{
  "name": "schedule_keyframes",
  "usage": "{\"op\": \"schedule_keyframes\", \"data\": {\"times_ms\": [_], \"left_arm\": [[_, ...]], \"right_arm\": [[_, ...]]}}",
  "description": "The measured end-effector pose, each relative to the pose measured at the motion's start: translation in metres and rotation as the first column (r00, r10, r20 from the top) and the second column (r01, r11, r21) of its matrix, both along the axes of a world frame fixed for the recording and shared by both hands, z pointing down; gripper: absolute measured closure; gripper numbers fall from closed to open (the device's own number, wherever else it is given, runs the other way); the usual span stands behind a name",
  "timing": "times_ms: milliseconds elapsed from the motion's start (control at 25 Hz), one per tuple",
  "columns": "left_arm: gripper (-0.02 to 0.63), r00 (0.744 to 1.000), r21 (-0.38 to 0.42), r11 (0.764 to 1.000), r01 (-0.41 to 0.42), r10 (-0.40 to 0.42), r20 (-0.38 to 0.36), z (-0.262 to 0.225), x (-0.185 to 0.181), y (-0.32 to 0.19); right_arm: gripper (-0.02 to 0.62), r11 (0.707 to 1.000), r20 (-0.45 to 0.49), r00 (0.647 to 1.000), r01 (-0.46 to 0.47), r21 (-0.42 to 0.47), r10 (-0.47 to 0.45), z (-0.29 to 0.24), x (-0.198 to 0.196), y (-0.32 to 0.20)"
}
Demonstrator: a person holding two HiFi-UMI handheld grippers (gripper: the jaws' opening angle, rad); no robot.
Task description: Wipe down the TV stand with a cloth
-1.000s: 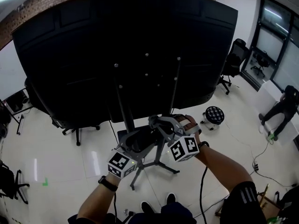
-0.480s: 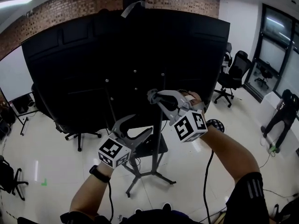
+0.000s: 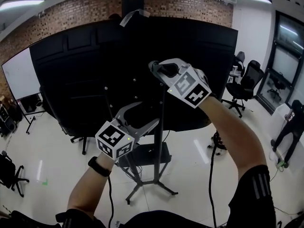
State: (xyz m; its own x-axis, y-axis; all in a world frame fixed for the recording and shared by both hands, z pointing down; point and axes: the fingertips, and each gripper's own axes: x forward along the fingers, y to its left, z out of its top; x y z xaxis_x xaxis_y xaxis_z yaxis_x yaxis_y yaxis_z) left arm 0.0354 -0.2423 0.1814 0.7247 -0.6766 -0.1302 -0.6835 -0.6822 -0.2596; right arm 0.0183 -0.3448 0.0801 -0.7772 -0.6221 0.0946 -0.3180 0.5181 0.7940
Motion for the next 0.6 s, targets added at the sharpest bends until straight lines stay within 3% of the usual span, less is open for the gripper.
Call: {"op": "schedule_keyframes", "data": {"times_ms": [160, 280, 520, 600], "left_arm": [[0.295, 1.000, 0.000, 1.000, 0.010, -0.010, -0.001, -0.003, 0.008, -0.008], [0.295, 1.000, -0.008, 1.000, 0.021, -0.021, -0.001, 0.003, 0.010, -0.016], [0.296, 0.998, -0.005, 0.999, 0.054, -0.054, 0.028, 0.017, 0.010, -0.027], [0.298, 0.998, -0.007, 0.999, 0.053, -0.053, 0.021, 0.018, 0.011, -0.031]], "right_arm": [[0.574, 0.979, -0.059, 0.998, -0.014, -0.202, 0.002, 0.012, -0.003, -0.028], [0.575, 0.956, -0.039, 0.999, -0.010, -0.294, -0.002, 0.013, -0.001, -0.041], [0.577, 0.936, -0.023, 0.999, -0.046, -0.348, 0.040, 0.016, 0.020, -0.061], [0.577, 0.941, -0.047, 0.997, -0.074, -0.330, 0.062, 0.020, 0.033, -0.066]]}}
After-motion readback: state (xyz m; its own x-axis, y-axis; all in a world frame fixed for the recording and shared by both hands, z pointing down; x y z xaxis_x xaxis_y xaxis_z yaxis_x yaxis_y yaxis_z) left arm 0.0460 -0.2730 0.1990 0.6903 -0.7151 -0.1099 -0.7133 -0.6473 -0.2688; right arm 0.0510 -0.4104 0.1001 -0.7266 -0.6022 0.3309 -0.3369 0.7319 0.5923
